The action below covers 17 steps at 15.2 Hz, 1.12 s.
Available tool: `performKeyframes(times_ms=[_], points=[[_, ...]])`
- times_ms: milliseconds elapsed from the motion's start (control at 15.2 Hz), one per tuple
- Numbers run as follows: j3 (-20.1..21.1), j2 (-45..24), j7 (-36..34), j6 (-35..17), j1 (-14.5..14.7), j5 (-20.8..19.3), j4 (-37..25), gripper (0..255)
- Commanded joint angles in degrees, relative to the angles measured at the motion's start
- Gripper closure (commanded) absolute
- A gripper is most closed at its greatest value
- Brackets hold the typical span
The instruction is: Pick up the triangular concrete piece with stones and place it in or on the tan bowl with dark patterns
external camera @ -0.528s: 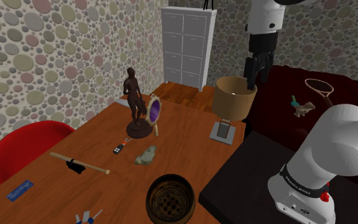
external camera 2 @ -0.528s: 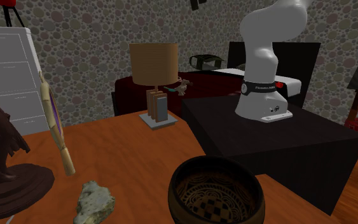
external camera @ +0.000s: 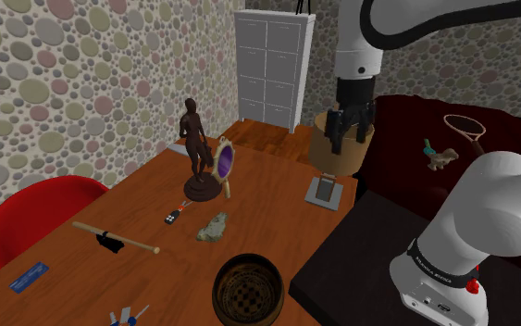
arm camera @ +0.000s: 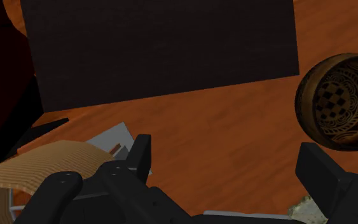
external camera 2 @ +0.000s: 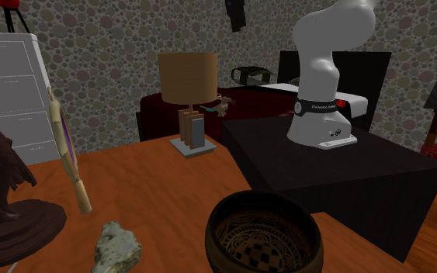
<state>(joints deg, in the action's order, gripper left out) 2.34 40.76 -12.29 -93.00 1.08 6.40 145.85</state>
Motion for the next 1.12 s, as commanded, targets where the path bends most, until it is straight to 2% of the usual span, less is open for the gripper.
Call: performKeyframes(times_ms=[0, 594, 1056], points=[[2.0, -2.4, -3.48, -4.43, 0.24, 1.88, 1.28, 0], [10.44, -17.4, -17.73, -23.55, 0.95, 7.68, 2.23, 0], [15.38, -33.38, -29.56, -37.35, 0.51, 7.14, -2.4, 0]])
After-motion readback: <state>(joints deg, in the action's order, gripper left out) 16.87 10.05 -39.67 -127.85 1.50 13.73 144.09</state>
